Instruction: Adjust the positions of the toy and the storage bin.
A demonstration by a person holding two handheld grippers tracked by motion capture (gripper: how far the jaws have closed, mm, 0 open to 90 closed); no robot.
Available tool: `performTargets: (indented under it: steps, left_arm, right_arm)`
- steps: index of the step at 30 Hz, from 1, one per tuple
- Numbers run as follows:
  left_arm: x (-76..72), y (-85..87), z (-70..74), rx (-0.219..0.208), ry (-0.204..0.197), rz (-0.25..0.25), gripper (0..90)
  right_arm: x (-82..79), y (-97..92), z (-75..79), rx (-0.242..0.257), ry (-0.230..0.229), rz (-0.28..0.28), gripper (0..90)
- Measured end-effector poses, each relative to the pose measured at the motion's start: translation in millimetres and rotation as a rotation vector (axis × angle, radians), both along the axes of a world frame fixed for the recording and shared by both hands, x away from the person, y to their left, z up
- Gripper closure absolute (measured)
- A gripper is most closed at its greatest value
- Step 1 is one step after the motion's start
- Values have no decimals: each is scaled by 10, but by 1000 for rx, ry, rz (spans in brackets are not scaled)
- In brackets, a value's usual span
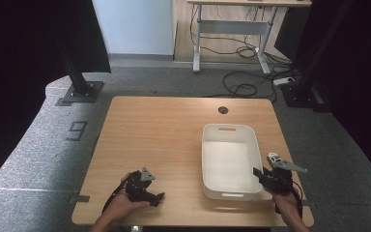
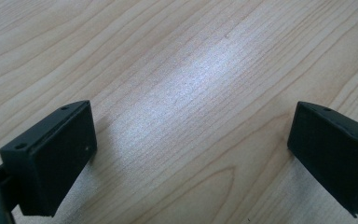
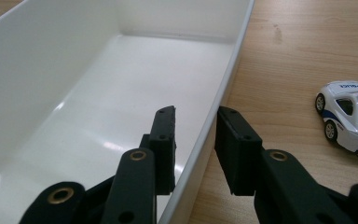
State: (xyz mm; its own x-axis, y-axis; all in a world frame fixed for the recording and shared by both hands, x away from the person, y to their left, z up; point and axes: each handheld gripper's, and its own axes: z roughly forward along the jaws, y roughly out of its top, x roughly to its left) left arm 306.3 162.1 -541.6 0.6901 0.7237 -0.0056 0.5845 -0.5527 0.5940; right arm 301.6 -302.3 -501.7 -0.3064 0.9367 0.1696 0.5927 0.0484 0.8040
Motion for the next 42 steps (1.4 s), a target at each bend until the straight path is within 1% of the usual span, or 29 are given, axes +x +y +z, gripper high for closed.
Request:
performTargets:
  steps: [9,15,24,34,37,39,42]
  left_arm:
    - [7,-2,-2,0,-2,-4,12]
    - [12,-11,-3,0,-2,-1,10]
    - [15,-14,-6,-3,-3,0,8]
    - [15,-15,-6,-3,-4,0,9]
    - [15,-15,-6,-2,-3,0,8]
    - [16,-15,-5,-2,-3,0,8]
    - [18,-15,-5,-1,-2,-2,9]
  right_arm:
    - [-10,22,13,-2,11,-23,703]
    - [-12,85,23,-21,14,-33,705]
    - [1,167,22,-25,9,-43,705]
    - [27,272,24,-35,4,-43,705]
    - [37,300,25,-38,3,-39,703]
    - [32,329,20,-49,-8,-29,698]
    - [28,341,22,-51,-6,-30,698]
